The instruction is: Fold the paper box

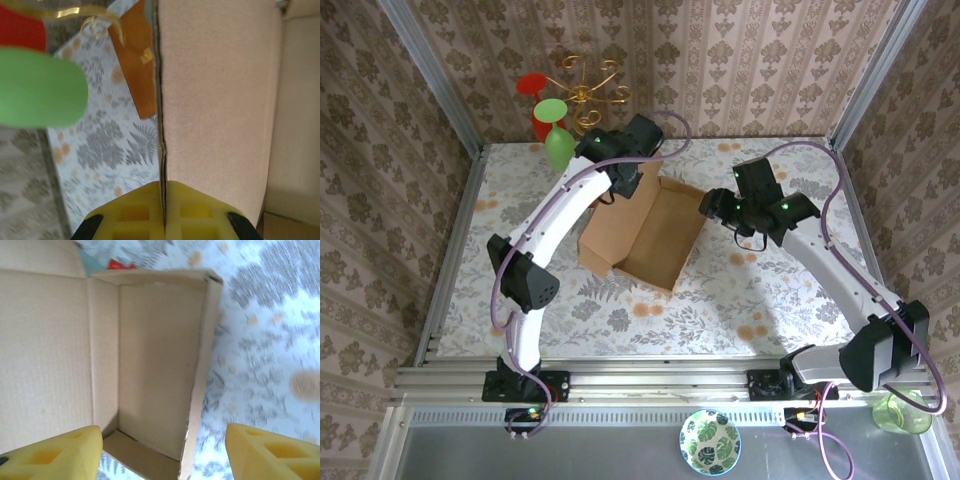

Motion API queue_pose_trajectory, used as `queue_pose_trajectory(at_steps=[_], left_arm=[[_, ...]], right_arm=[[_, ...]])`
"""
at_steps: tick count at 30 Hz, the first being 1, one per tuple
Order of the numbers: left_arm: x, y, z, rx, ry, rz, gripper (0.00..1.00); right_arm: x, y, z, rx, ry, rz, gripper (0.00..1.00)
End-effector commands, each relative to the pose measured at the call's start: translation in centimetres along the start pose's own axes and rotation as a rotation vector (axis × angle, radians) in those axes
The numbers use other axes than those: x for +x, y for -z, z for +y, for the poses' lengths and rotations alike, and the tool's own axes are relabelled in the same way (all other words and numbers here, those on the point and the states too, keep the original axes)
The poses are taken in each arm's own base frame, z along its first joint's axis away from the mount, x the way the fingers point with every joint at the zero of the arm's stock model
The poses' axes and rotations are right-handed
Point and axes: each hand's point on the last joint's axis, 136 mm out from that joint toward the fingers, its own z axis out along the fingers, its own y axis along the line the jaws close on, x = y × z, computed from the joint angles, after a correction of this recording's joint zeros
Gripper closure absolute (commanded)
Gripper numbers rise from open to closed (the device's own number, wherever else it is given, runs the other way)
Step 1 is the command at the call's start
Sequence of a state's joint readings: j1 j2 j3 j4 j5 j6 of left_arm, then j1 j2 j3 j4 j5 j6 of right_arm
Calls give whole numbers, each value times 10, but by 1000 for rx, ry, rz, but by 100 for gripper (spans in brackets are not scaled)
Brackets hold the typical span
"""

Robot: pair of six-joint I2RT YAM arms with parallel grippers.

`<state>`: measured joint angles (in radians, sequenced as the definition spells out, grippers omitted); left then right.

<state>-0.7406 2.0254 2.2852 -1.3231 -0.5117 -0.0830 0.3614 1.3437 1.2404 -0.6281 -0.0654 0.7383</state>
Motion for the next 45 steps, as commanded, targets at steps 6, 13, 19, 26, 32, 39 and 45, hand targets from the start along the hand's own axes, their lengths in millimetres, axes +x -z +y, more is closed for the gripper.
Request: queue_pose_trajectory(at_steps=[6, 13, 19, 26, 32, 39, 45], left_arm=[[-7, -5, -22, 99, -356, -39, 100], [-10, 4, -27, 94, -508, -141, 100], [-7, 6, -33, 87, -572, -197, 100], [-3, 6, -39, 101, -605, -217, 100], [-2, 2, -44, 120, -630, -226, 100], [-6, -2, -39, 111, -628, -229, 100], [-8, -6, -37, 113, -623, -229, 100]], right_arm=[[-64, -7, 40, -385, 554, -398, 28], [-67, -42, 50, -518, 841, -376, 14], [-57, -76, 55, -554, 881, -319, 14], [-36, -100, 59, -587, 892, -232, 19], [-38, -113, 59, -568, 910, -215, 25], [-38, -117, 61, -568, 920, -198, 43], [-30, -120, 57, -543, 928, -191, 63]])
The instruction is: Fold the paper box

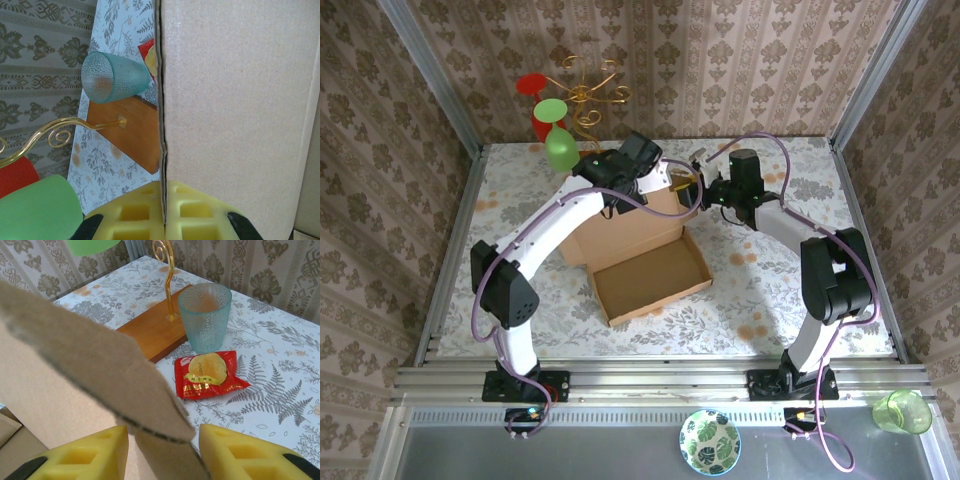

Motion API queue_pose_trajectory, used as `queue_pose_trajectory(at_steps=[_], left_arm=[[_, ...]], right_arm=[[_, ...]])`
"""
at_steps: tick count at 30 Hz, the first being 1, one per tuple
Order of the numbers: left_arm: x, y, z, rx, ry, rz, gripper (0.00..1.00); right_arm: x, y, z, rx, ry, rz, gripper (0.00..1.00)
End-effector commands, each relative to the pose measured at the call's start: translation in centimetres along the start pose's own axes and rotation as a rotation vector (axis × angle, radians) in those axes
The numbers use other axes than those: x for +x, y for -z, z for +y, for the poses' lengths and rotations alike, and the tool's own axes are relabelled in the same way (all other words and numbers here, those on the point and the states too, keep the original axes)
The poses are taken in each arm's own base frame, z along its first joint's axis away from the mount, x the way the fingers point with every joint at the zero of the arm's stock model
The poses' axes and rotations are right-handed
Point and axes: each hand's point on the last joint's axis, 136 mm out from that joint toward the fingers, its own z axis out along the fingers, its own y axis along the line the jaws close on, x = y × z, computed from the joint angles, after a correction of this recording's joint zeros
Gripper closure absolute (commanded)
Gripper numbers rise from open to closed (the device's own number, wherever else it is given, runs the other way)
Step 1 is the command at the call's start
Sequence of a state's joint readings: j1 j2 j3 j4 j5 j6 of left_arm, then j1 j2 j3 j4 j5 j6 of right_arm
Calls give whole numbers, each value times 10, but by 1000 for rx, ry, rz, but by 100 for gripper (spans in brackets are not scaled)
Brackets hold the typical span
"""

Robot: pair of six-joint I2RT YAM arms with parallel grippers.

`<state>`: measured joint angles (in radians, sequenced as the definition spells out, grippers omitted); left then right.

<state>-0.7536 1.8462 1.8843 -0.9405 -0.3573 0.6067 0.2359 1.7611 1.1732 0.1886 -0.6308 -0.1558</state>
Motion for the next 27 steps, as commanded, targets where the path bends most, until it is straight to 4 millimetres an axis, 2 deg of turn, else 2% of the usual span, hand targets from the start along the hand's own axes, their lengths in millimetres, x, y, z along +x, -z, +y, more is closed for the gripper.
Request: queue_pose_trajectory(at_steps=[1, 3, 4, 6, 7, 8, 9, 13, 18, 21, 25, 27], left_arm=[[-5, 5, 8, -10, 8, -34, 100], [-6, 5, 10, -14, 26, -37, 100], [-6, 5, 12, -21, 40, -40, 95], [-7, 10, 22, -66, 106, -48, 65], [-6, 14, 29, -94, 155, -50, 55], [-4, 20, 36, -105, 221, -62, 48], [1, 25, 41, -92, 299, -72, 45], [41, 49, 54, -4, 647, -93, 42], [106, 69, 42, 66, 954, -120, 37], [140, 66, 30, 170, 1130, -143, 37], [160, 52, 15, 283, 1219, -137, 41], [172, 39, 10, 325, 1342, -92, 43]], right_arm=[[5, -2, 0, 12, 15, 19, 67], [3, -1, 0, 22, 29, 19, 80], [2, 1, 0, 28, 35, 20, 87], [-2, 5, 0, 38, 57, 22, 96], [-2, 7, 0, 45, 68, 23, 100], [-3, 10, -1, 57, 79, 20, 100], [-4, 13, -2, 65, 86, 17, 100], [0, 26, -9, 85, 88, 16, 100], [10, 42, -17, 110, 78, 16, 100], [14, 46, -19, 126, 75, 17, 100], [14, 48, -21, 136, 84, 18, 100], [13, 49, -23, 147, 88, 13, 100]])
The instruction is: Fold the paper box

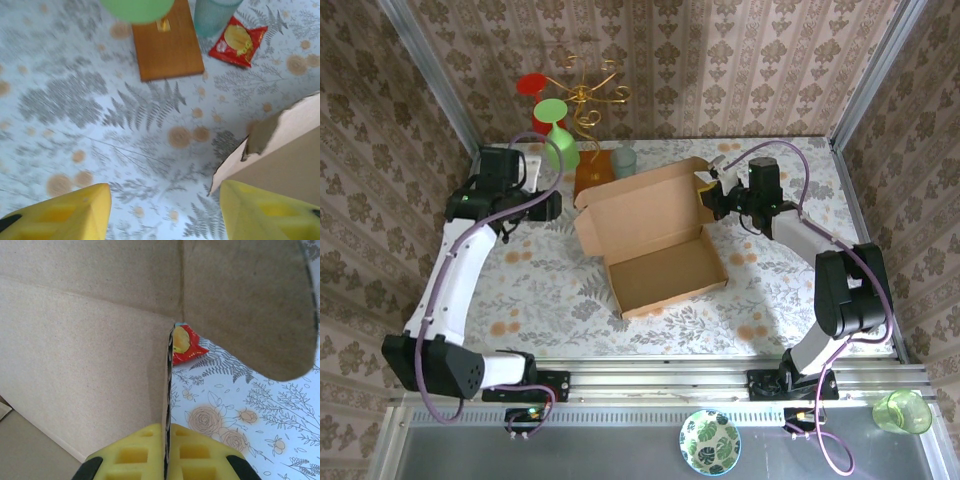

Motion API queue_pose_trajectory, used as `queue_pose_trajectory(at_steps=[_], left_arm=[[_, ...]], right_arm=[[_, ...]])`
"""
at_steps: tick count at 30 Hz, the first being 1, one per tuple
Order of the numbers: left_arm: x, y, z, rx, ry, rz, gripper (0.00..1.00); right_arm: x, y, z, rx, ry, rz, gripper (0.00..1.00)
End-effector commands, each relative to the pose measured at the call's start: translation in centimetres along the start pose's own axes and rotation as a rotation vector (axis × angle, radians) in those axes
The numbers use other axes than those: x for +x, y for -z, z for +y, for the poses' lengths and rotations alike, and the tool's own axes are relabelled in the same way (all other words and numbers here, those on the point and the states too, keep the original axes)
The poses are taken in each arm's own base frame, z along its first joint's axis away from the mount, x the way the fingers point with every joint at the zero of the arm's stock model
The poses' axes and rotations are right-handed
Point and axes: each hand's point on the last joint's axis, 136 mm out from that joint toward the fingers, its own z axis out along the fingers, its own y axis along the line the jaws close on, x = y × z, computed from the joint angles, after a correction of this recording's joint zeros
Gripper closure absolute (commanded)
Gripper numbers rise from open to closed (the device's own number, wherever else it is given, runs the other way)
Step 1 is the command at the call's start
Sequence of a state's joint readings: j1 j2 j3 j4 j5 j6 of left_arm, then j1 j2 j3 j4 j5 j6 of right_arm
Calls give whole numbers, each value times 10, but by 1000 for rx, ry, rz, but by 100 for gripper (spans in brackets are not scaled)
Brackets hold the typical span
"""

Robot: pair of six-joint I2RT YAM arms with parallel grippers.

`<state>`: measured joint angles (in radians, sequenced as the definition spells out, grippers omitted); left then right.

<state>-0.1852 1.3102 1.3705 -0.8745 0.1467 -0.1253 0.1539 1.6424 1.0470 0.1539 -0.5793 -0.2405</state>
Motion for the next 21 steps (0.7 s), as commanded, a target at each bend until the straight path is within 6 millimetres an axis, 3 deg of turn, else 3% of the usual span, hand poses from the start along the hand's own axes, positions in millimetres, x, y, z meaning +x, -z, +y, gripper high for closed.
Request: queue_pose_trajectory(at_steps=[1, 6, 10, 13, 17, 21], left_arm=[[16, -22, -6, 141, 237, 84, 44], [18, -34, 16, 156, 599, 54, 60], [30, -51, 15, 177, 694, 76, 68], [25, -66, 1, 289, 692, 47, 72], [12, -75, -23, 390, 606, 12, 68], [12, -85, -42, 445, 577, 35, 67]], right_arm=[[-10, 7, -3, 34, 58, -27, 100], [-9, 10, -3, 51, 53, -35, 100], [-8, 13, -5, 74, 35, -51, 100], [-7, 15, -8, 103, 22, -62, 100], [-7, 16, -14, 139, 0, -76, 100], [-10, 15, -20, 167, -26, -94, 100]])
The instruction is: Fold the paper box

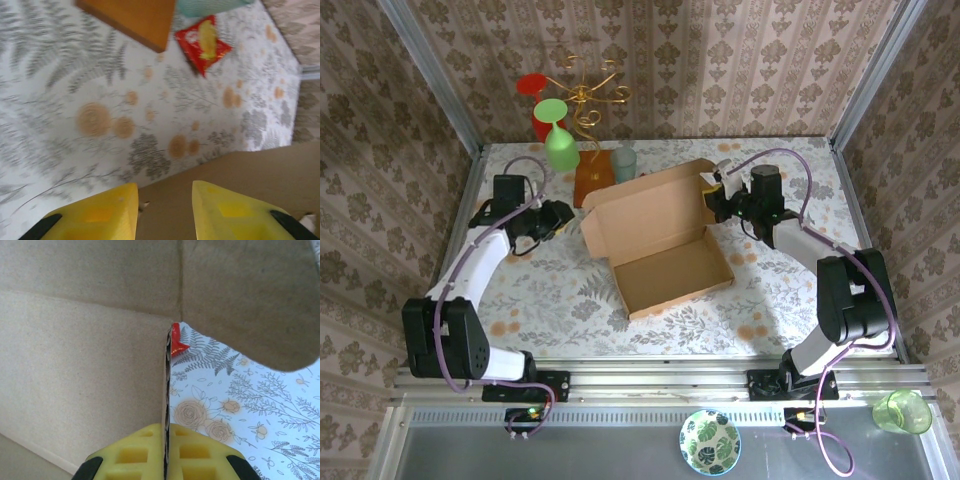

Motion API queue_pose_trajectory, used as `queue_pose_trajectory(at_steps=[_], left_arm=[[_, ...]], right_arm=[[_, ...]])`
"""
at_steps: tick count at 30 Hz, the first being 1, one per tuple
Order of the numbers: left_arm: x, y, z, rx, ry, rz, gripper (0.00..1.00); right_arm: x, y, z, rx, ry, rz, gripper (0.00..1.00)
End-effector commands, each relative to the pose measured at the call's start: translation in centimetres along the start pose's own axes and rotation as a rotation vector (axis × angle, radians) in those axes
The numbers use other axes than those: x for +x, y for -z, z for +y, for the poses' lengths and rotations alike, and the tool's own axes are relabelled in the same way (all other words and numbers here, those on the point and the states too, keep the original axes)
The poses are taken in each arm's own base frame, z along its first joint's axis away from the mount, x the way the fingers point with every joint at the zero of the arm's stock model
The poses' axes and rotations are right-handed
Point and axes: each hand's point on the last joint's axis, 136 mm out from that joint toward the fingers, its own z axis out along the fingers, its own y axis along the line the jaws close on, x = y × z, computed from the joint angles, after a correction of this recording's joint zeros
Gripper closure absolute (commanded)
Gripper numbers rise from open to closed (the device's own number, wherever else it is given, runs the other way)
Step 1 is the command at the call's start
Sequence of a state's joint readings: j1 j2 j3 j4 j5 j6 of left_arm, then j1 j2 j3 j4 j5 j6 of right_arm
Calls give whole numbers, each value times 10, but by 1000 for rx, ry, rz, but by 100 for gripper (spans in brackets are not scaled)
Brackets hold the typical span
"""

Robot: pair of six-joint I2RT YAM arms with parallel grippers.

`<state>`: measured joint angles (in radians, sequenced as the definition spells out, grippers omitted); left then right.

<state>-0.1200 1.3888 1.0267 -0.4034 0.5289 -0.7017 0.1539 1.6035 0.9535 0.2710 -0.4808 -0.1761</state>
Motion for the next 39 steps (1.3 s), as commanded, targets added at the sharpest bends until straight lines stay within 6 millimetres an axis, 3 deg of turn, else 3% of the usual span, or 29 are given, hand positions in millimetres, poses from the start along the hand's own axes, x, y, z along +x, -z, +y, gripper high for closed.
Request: queue_pose_trajectory(at_steps=[1, 10, 18, 27, 31, 39], left_arm=[[1, -13, -23, 100, -18, 21, 68], [18, -22, -15, 88, 162, -24, 87], [30, -39, -33, 118, 155, 33, 89], [28, -53, -65, 138, 120, -1, 89], [28, -65, -68, 138, 114, 1, 89], [18, -75, -62, 138, 106, -21, 88]], right_arm=[[-17, 6, -10, 66, -2, -63, 100], [-21, 12, -22, 147, -82, -101, 100], [-12, 17, -29, 217, -162, -124, 100], [-13, 15, -19, 228, -184, -140, 100], [-13, 14, -12, 219, -195, -163, 100], [-6, 15, -24, 287, -213, -215, 100]])
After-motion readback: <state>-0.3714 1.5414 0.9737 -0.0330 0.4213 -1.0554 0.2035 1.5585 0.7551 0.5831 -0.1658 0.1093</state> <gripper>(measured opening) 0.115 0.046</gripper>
